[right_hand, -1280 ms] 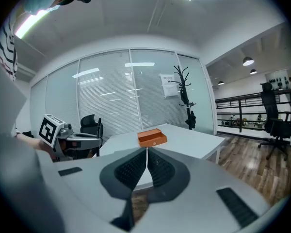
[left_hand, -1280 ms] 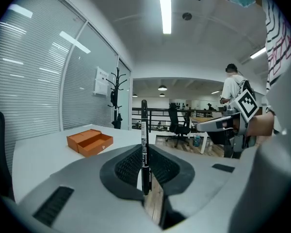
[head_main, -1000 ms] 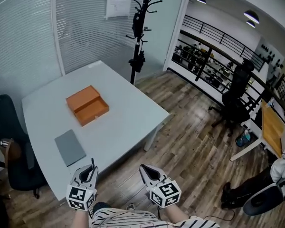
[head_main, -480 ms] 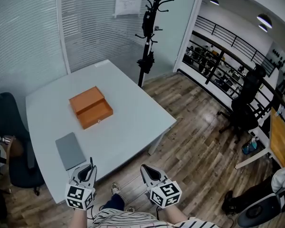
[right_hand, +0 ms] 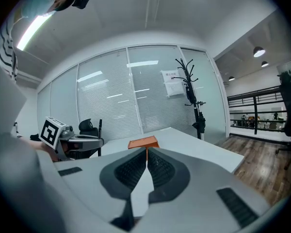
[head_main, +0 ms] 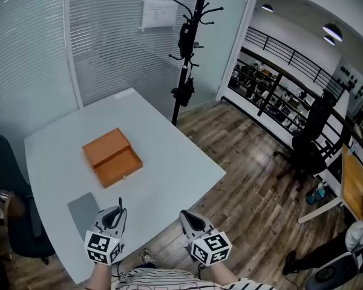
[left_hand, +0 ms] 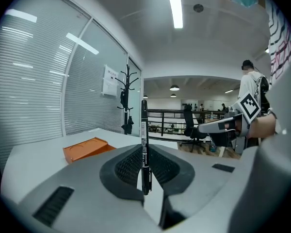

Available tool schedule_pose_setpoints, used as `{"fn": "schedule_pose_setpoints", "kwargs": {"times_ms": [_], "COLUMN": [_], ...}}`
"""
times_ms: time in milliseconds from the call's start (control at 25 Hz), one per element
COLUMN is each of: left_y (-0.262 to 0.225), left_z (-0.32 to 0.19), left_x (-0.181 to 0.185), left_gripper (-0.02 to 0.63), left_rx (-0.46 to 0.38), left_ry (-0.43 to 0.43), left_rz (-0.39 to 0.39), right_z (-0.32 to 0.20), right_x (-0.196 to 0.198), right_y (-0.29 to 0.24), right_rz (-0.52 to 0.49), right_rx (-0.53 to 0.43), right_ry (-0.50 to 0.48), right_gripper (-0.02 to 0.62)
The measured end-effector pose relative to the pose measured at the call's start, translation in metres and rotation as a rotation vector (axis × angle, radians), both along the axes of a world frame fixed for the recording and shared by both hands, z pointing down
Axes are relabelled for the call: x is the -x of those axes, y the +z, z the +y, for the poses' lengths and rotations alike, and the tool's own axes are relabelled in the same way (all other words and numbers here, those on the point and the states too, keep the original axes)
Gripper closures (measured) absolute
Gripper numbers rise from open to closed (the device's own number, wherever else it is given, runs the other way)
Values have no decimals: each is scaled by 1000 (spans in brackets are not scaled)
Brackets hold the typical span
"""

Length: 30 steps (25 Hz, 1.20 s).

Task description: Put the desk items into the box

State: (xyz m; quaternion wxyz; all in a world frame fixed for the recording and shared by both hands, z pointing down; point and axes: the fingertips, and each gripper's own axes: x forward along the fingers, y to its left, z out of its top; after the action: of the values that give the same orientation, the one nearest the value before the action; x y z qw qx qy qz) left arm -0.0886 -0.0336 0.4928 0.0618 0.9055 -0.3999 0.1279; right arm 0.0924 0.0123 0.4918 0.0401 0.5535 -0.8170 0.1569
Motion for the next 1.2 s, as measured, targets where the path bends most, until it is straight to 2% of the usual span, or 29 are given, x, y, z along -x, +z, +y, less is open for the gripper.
{"fn": "schedule_pose_setpoints", "kwargs": {"times_ms": [360, 640, 840, 1200], "left_y": [-6, 4, 7, -4], "left_z": [-57, -79, -95, -134], "left_x": [13, 25, 24, 24], "left_gripper": [554, 554, 552, 552], "left_rx": [-3, 22, 17, -5], "left_ry": [47, 21, -27, -174], "left_rz": [0, -4, -16, -39], "right_z": [-65, -89, -111, -165], "right_x": [23, 37, 30, 25], "right_y": [2, 9, 18, 21], "right_rz": [4, -3, -18, -15], "right_rx": [4, 21, 38, 58], "right_ry": [4, -30, -68, -233], "right_gripper": [568, 568, 568, 568]}}
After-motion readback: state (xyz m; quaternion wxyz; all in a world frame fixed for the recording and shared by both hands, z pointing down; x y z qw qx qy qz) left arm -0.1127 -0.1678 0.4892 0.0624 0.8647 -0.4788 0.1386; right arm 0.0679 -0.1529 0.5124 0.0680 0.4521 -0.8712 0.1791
